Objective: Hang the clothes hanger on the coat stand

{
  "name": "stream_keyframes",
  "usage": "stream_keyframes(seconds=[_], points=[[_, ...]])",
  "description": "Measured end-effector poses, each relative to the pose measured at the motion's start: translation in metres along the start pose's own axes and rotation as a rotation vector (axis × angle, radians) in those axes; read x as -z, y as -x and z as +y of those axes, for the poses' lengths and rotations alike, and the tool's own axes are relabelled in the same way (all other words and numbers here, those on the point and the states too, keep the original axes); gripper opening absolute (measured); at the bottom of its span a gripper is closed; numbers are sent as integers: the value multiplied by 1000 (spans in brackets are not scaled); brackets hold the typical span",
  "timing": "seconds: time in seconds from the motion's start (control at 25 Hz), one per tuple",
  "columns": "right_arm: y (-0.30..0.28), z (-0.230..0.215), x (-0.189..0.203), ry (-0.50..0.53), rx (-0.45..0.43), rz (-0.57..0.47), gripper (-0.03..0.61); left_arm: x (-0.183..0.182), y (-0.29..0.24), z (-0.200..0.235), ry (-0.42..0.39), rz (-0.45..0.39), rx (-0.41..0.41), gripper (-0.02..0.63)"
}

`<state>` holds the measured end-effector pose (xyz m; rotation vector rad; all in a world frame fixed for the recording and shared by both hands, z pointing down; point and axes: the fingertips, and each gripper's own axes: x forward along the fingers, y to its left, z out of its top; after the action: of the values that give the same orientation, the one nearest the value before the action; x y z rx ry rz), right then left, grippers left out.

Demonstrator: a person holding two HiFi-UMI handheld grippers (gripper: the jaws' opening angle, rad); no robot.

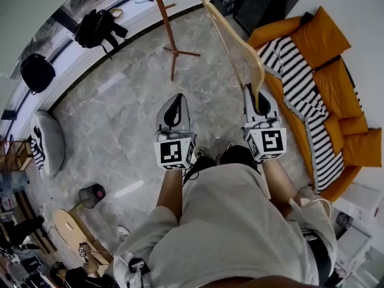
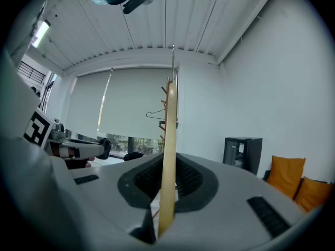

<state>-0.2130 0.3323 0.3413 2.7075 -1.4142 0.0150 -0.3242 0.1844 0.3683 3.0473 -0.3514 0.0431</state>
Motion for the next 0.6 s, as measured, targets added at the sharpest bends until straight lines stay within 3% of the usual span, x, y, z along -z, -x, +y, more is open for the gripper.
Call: stream_keyframes(seconds=[0.28,0.6], points=[[-30,7,8,4,-21,27,26,2,-21,19,3,8,7,9],[-100,-26,19,-14,-55,36,26,8,-95,33,-19,45,-7,9]])
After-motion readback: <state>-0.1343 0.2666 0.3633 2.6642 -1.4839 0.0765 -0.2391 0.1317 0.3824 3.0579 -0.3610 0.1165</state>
